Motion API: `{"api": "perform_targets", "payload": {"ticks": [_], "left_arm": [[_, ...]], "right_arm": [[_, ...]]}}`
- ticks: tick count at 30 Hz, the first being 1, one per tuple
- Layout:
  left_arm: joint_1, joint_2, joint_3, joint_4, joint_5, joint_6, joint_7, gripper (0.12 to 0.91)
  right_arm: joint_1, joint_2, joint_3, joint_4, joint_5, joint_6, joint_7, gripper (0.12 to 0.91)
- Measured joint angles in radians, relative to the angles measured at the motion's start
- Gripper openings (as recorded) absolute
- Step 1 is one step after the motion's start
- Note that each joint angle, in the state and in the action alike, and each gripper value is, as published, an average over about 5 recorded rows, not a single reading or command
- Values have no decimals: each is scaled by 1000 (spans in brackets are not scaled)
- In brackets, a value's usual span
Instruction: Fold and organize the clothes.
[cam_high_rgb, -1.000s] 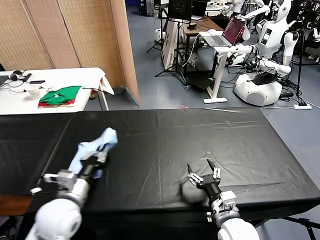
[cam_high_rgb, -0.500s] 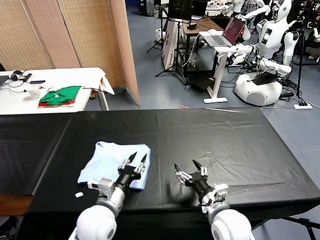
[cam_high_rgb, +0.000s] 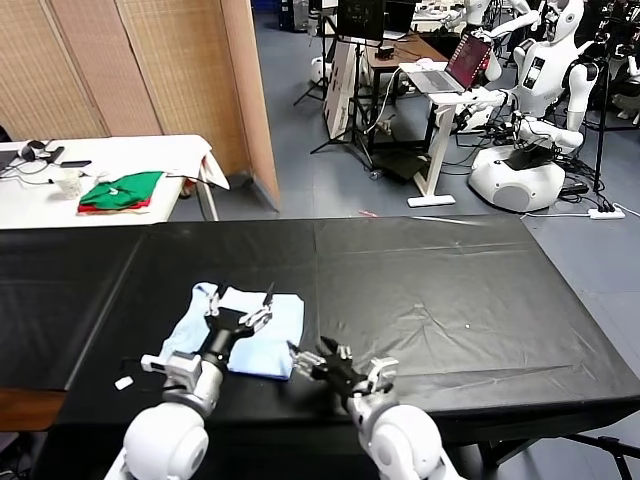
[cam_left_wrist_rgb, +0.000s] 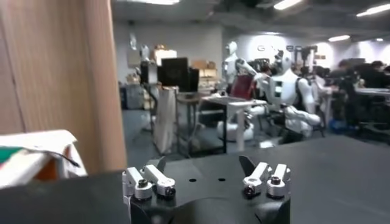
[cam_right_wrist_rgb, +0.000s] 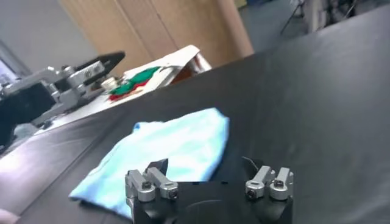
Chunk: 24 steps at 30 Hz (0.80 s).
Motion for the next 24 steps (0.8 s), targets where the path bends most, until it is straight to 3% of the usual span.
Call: {"api": "perform_targets", "payload": {"ticks": [3,5,13,16,24], "left_arm": [[8,2,-12,-5,4,-3,-2,907],[11,6,-21,-8,3,-4,-4,907],[30,10,-43,-13,2,-17,-20,907],[36,9,-51,-14,2,-20,-24,907],[49,8,-70,-12,-2,-23,-31,907]], "right_arm": [[8,13,-12,-29,3,1,3,874],[10,20,-13,-43,3,1,2,806],[29,43,-13,-92,3,2,0,320],[37,51,-13,-103,4,0,0,181],[63,7,38,-63,21,-56,6,150]]}}
